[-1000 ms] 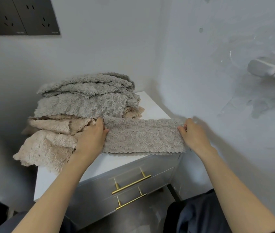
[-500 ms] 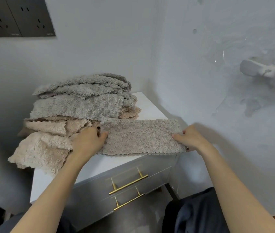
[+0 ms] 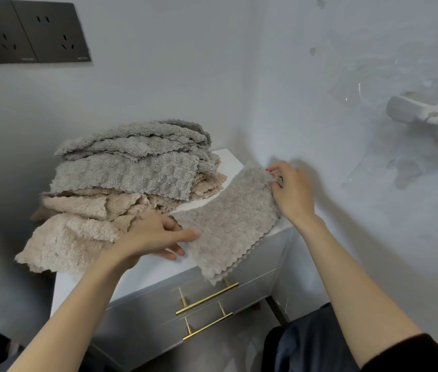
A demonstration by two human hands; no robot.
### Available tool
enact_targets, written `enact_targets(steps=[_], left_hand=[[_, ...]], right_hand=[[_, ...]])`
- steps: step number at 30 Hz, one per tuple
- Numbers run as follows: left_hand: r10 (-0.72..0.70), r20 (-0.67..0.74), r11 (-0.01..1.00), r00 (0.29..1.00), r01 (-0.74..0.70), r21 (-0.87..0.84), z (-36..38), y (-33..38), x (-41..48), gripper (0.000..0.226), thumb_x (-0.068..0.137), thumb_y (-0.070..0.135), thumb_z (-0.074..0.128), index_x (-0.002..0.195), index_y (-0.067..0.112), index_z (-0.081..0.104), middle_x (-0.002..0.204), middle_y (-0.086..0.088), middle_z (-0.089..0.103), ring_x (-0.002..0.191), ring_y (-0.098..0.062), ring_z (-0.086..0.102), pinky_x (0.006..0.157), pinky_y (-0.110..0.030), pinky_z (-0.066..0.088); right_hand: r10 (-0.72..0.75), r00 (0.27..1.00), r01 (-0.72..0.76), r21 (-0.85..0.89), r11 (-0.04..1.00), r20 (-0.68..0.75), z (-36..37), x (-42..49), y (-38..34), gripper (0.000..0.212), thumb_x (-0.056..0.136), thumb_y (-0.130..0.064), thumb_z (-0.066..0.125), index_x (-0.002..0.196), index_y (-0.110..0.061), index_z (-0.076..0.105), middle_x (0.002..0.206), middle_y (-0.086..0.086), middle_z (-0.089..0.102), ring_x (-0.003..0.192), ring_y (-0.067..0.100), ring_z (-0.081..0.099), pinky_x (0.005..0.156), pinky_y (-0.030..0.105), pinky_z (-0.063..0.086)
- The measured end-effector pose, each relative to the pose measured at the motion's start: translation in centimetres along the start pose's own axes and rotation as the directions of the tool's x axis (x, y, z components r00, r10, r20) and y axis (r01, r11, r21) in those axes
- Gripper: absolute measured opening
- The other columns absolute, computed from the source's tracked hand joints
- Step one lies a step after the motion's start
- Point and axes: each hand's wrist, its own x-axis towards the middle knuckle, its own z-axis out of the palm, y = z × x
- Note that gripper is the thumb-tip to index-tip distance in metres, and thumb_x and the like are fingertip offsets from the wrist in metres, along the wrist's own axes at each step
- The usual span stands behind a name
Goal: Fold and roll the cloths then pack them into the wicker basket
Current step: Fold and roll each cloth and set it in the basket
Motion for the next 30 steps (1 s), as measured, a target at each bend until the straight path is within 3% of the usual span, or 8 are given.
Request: enact_targets(steps=[10,15,21,24,25,27,28,30], left_hand=[[0.000,0.073,0.980,0.997,0.014,-0.199,3.8,0.5,1.1,0.025,0.084,0.028,0.070,0.083,0.004,0.075,0.080,-0.005,0.075,0.066,-0.014,0.071,0.054,-0.018,0.054],[0.006,0.107,0.986,0.994,0.012,-0.167,4.4,0.4,1.8,0.033,0.091,0.031,0.061,0.090,0.001,0.074,0.089,0.001,0.076,0.069,-0.016,0.072,0.055,-0.019,0.055],[0.038,0.068,0.999,0.997,-0.037,-0.014,3.6,1.3,1.2,0.052,0.090,0.042,0.059,0.053,0.009,0.072,0.065,-0.009,0.072,0.048,-0.011,0.064,0.043,-0.015,0.045],[0.298,-0.205,0.955,0.932,-0.289,0.074,3.3,1.2,1.2,0.060,0.094,0.034,0.056,0.038,0.012,0.061,0.047,-0.005,0.063,0.034,-0.008,0.050,0.043,-0.014,0.041],[0.405,-0.290,0.914,0.867,-0.372,0.165,3.3,1.1,1.2,0.056,0.094,0.030,0.055,0.042,0.012,0.060,0.047,-0.003,0.063,0.036,-0.008,0.050,0.045,-0.015,0.041],[0.580,-0.289,0.790,0.762,-0.438,0.429,3.5,0.9,1.6,0.036,0.094,0.027,0.054,0.065,0.013,0.068,0.064,0.003,0.069,0.054,-0.007,0.058,0.058,-0.020,0.047],[0.630,-0.196,0.705,0.751,-0.447,0.550,3.7,0.6,1.8,0.024,0.095,0.028,0.053,0.085,0.015,0.071,0.085,0.006,0.071,0.072,-0.005,0.062,0.071,-0.021,0.048],[0.592,0.047,0.564,0.805,-0.454,0.690,4.2,-0.5,2.6,0.036,0.098,0.031,0.046,0.130,0.019,0.056,0.133,0.006,0.056,0.120,-0.008,0.050,0.101,-0.021,0.037]], right_hand=[[-0.065,0.984,0.066,-0.001,0.998,-0.167,2.8,4.5,-2.7,0.027,0.092,-0.005,0.051,0.114,-0.018,0.059,0.109,0.002,0.069,0.099,0.026,0.064,0.073,0.041,0.053],[-0.039,0.990,0.056,0.127,0.990,-0.134,4.0,5.7,-2.2,0.032,0.093,-0.001,0.046,0.121,-0.012,0.056,0.106,0.009,0.069,0.085,0.026,0.067,0.078,0.038,0.051],[-0.068,0.993,0.057,0.105,0.993,0.100,3.3,4.9,-2.0,0.031,0.094,-0.009,0.048,0.122,-0.018,0.058,0.117,0.003,0.065,0.095,0.027,0.064,0.088,0.037,0.049],[-0.080,0.968,0.077,0.022,0.997,0.238,2.8,3.4,-2.2,0.029,0.097,-0.014,0.046,0.121,-0.021,0.060,0.113,0.007,0.068,0.070,0.021,0.065,0.080,0.038,0.052],[-0.089,0.953,0.090,0.008,0.996,0.291,2.7,2.7,-2.3,0.030,0.098,-0.015,0.044,0.123,-0.020,0.059,0.116,0.009,0.067,0.064,0.017,0.063,0.080,0.034,0.052],[-0.120,0.903,0.130,0.003,0.991,0.414,2.8,1.2,-2.6,0.034,0.100,-0.015,0.041,0.132,-0.015,0.053,0.130,0.010,0.059,0.085,0.016,0.065,0.089,0.029,0.047],[-0.145,0.869,0.172,-0.012,0.985,0.473,3.0,0.4,-2.6,0.036,0.100,-0.014,0.039,0.135,-0.011,0.050,0.134,0.010,0.054,0.103,0.021,0.061,0.096,0.031,0.042],[-0.147,0.792,0.253,-0.099,0.962,0.593,3.5,-0.9,-2.3,0.042,0.103,-0.020,0.035,0.142,-0.007,0.040,0.145,0.012,0.041,0.134,0.031,0.038,0.112,0.038,0.028]])
